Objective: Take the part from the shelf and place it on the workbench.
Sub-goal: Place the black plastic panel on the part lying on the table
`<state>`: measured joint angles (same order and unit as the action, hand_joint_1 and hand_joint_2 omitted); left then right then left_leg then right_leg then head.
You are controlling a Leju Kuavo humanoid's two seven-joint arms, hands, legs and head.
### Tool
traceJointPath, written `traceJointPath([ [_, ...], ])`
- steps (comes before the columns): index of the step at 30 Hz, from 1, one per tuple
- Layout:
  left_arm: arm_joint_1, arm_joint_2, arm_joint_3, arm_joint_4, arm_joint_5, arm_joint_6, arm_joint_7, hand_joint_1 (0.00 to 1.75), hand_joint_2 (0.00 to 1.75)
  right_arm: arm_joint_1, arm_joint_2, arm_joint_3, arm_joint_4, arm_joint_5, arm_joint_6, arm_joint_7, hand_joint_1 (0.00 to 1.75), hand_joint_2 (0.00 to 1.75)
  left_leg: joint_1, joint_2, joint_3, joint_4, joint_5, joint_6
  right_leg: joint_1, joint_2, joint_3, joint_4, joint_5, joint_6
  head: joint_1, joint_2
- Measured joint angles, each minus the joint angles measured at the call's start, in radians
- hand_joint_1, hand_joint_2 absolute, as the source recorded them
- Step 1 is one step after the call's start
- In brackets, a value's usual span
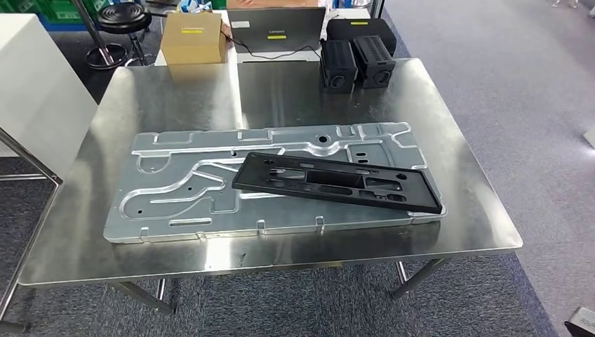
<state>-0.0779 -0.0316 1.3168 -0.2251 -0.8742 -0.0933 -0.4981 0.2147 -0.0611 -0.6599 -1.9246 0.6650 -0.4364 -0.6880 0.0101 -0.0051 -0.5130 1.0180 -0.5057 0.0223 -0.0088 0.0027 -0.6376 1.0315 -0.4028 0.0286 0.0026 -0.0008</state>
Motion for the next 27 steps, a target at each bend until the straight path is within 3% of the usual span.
traceJointPath([
  [2,-0.002,0.000,0.001,0.000,0.001,-0.001,-0.004,0.00,0.00,-0.002,0.014,-0.055,0.048,0.031,0.050,0.002,0.00,0.00,0.001,0.005,-0.018,-0.006,0.023,0.013,-0.005,0.000,-0.022,0.061,-0.072,0.010,0.001,0.000],
  [4,-0.002,0.000,0.003,0.000,0.003,0.000,-0.004,0.00,0.00,-0.014,0.024,-0.105,0.128,0.066,0.091,0.004,0.00,0.00,-0.003,0.006,-0.043,-0.005,0.044,0.018,-0.008,0.000,-0.052,0.180,-0.171,0.019,0.002,0.000],
  [5,-0.001,0.000,0.003,0.000,0.004,0.001,-0.004,0.00,0.00,-0.024,0.028,-0.129,0.182,0.085,0.110,0.005,0.00,0.00,-0.005,0.006,-0.057,-0.005,0.055,0.018,-0.009,0.000,-0.057,0.229,-0.194,0.021,0.001,0.000],
  [6,0.000,0.000,0.004,0.000,0.003,0.003,-0.002,0.00,0.00,-0.038,0.031,-0.156,0.246,0.106,0.127,0.007,0.00,0.00,-0.009,0.007,-0.071,-0.004,0.065,0.018,-0.010,-0.001,-0.048,0.250,-0.195,0.022,0.001,0.000],
  [7,0.001,0.000,0.004,0.000,0.002,0.006,0.000,0.00,0.00,-0.056,0.033,-0.185,0.318,0.130,0.142,0.010,0.00,0.00,-0.012,0.007,-0.085,-0.004,0.076,0.017,-0.010,0.000,-0.022,0.238,-0.177,0.020,0.001,0.000],
  [9,0.002,-0.003,0.005,0.000,-0.005,0.013,0.007,0.00,0.00,-0.097,0.031,-0.254,0.499,0.181,0.163,0.017,0.00,0.00,-0.016,0.006,-0.109,-0.004,0.096,0.016,-0.008,-0.001,0.080,0.119,-0.137,0.009,0.001,0.000],
  [11,0.004,-0.009,0.005,0.000,-0.010,0.016,0.012,0.00,0.00,-0.131,0.020,-0.319,0.691,0.227,0.168,0.032,0.00,0.00,-0.017,0.004,-0.121,-0.005,0.115,0.009,0.001,-0.001,0.170,-0.014,-0.134,-0.004,-0.001,0.000],
  [12,0.006,-0.013,0.005,0.000,-0.013,0.017,0.013,0.00,0.00,-0.145,0.012,-0.350,0.789,0.253,0.165,0.055,0.00,0.00,-0.012,0.003,-0.122,-0.008,0.123,0.003,0.009,-0.002,0.191,-0.052,-0.138,-0.010,-0.001,0.000],
  [14,0.013,-0.022,0.005,0.000,-0.022,0.017,0.016,0.00,0.00,-0.166,-0.002,-0.407,0.992,0.314,0.161,0.139,0.00,0.00,0.000,0.001,-0.123,-0.014,0.139,-0.011,0.023,-0.003,0.191,-0.074,-0.119,-0.023,0.000,0.000],
  [15,0.017,-0.025,0.005,0.000,-0.027,0.017,0.018,0.00,0.00,-0.172,-0.007,-0.429,1.087,0.344,0.160,0.193,0.00,0.00,0.005,0.001,-0.128,-0.010,0.132,-0.016,0.026,-0.005,0.187,-0.082,-0.107,-0.032,0.002,0.000],
  [16,0.023,-0.029,0.005,0.001,-0.034,0.017,0.021,0.00,0.00,-0.176,-0.007,-0.443,1.170,0.370,0.165,0.258,0.00,0.00,0.007,0.000,-0.136,0.005,0.106,-0.020,0.026,-0.006,0.178,-0.086,-0.092,-0.040,0.002,0.000],
  [19,0.032,-0.039,0.003,0.002,-0.057,0.014,0.037,0.00,0.00,-0.189,0.010,-0.461,1.376,0.436,0.223,0.506,0.00,0.00,0.008,0.000,-0.166,0.152,-0.050,-0.026,0.024,-0.006,0.138,-0.086,-0.057,-0.057,-0.004,0.000],
  [20,0.032,-0.041,0.001,0.003,-0.065,0.013,0.042,0.00,0.00,-0.193,0.020,-0.465,1.431,0.456,0.257,0.588,0.00,0.00,0.008,0.001,-0.170,0.211,-0.080,-0.029,0.024,-0.007,0.121,-0.082,-0.046,-0.058,-0.004,0.000],
  [21,0.031,-0.042,0.000,0.003,-0.072,0.012,0.047,0.00,0.00,-0.197,0.031,-0.467,1.477,0.472,0.295,0.658,0.00,0.00,0.008,0.001,-0.165,0.251,-0.085,-0.033,0.024,-0.008,0.101,-0.075,-0.036,-0.057,-0.004,0.000],
  [22,0.030,-0.042,-0.001,0.003,-0.078,0.012,0.051,0.00,0.00,-0.201,0.043,-0.468,1.514,0.485,0.333,0.711,0.00,0.00,0.008,0.001,-0.148,0.262,-0.067,-0.035,0.023,-0.009,0.080,-0.067,-0.027,-0.056,-0.004,0.000],
  [23,0.029,-0.042,-0.004,0.003,-0.084,0.011,0.054,0.00,0.00,-0.205,0.054,-0.468,1.544,0.495,0.373,0.750,0.00,0.00,0.008,0.001,-0.114,0.239,-0.039,-0.035,0.022,-0.009,0.057,-0.056,-0.019,-0.054,-0.005,0.000],
  [24,0.027,-0.042,-0.007,0.003,-0.091,0.010,0.058,0.00,0.00,-0.210,0.065,-0.468,1.572,0.506,0.416,0.780,0.00,0.00,0.008,0.001,-0.061,0.182,-0.020,-0.033,0.020,-0.008,0.035,-0.043,-0.011,-0.051,-0.005,0.000],
  [25,0.024,-0.042,-0.011,0.003,-0.097,0.009,0.062,0.00,0.00,-0.214,0.075,-0.468,1.596,0.518,0.455,0.801,0.00,0.00,0.005,0.002,-0.002,0.105,-0.021,-0.031,0.020,-0.008,0.016,-0.029,-0.005,-0.047,-0.005,0.000],
  [27,0.017,-0.043,-0.019,0.003,-0.107,0.009,0.066,0.00,0.00,-0.221,0.092,-0.468,1.632,0.540,0.508,0.822,0.00,0.00,-0.001,0.002,0.076,-0.008,-0.047,-0.024,0.019,-0.009,-0.003,-0.011,0.007,-0.036,-0.006,0.000],
])
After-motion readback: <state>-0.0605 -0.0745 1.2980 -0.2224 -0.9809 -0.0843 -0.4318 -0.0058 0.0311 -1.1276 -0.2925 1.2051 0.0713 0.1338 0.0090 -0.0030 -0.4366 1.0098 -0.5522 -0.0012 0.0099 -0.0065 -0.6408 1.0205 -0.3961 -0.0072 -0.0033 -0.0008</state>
